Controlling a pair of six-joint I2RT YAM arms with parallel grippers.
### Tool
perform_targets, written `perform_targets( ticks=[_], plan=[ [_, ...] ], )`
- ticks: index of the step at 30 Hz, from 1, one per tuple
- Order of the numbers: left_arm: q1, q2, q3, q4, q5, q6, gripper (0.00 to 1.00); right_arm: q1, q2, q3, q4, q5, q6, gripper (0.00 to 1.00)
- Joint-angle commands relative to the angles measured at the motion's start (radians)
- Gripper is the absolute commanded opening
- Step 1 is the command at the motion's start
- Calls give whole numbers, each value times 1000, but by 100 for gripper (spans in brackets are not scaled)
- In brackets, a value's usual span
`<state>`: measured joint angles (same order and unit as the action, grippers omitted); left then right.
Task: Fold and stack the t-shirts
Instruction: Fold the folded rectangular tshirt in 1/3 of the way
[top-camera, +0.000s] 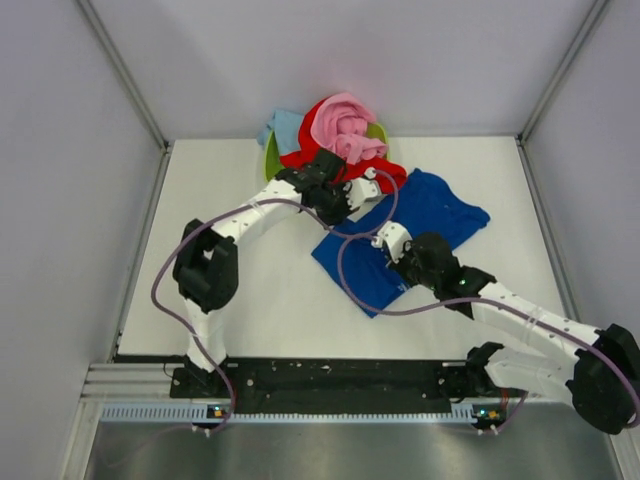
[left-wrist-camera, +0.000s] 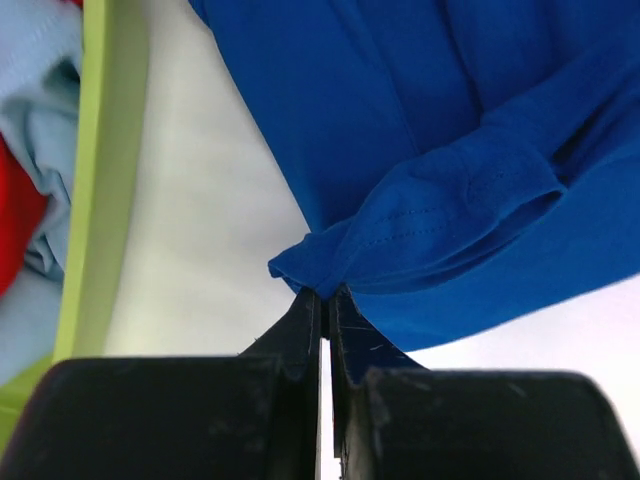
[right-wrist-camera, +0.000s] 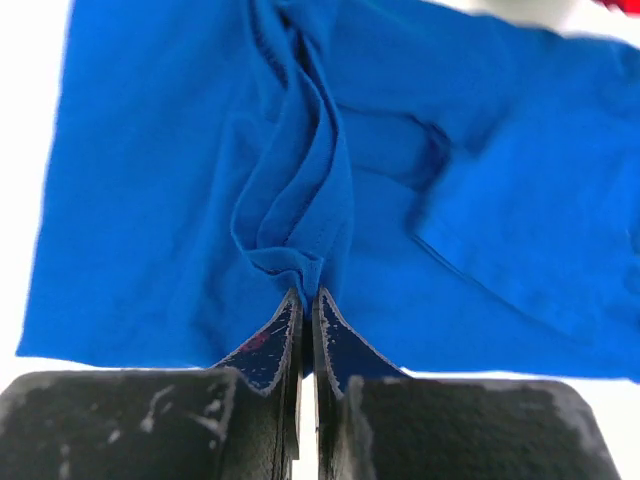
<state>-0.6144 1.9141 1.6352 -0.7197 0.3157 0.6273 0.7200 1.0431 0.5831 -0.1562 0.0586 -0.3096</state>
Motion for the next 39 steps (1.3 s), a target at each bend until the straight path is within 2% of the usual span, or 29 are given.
perform_targets(
  ticks=[1, 7, 20, 21, 22, 23, 25, 29, 32, 34, 37, 39],
  plan=[
    [-34, 91, 147, 29, -21, -38, 0, -96, 27, 9, -13, 116, 38, 0],
    [-50, 227, 288, 35, -36, -70, 0, -186, 78, 18, 1, 178, 44, 0],
    [-74, 352, 360, 100, -109, -94, 0, -269, 193, 34, 24, 150, 67, 0],
    [-79, 361, 365, 97, -113, -92, 8, -277, 205, 38, 21, 167, 79, 0],
    [-84, 367, 371, 98, -124, -93, 18, -284, 225, 44, 18, 200, 102, 5],
    [-87, 375, 380, 101, -135, -100, 24, -298, 241, 53, 12, 223, 124, 14],
    [-94, 385, 411, 117, -147, -122, 34, -345, 277, 75, 6, 248, 174, 19],
    [-107, 411, 532, 140, -133, -189, 43, -491, 331, 122, 14, 257, 288, 25],
    [-114, 410, 583, 164, -190, -207, 46, -583, 351, 152, 21, 230, 361, 27],
    [-114, 389, 595, 149, -190, -213, 50, -597, 335, 167, 9, 187, 369, 29],
    [-114, 297, 525, 100, -133, -167, 53, -596, 260, 167, -9, 94, 340, 30],
    [-114, 191, 410, 82, -66, -79, 54, -593, 189, 150, -13, 2, 323, 33]
  ],
)
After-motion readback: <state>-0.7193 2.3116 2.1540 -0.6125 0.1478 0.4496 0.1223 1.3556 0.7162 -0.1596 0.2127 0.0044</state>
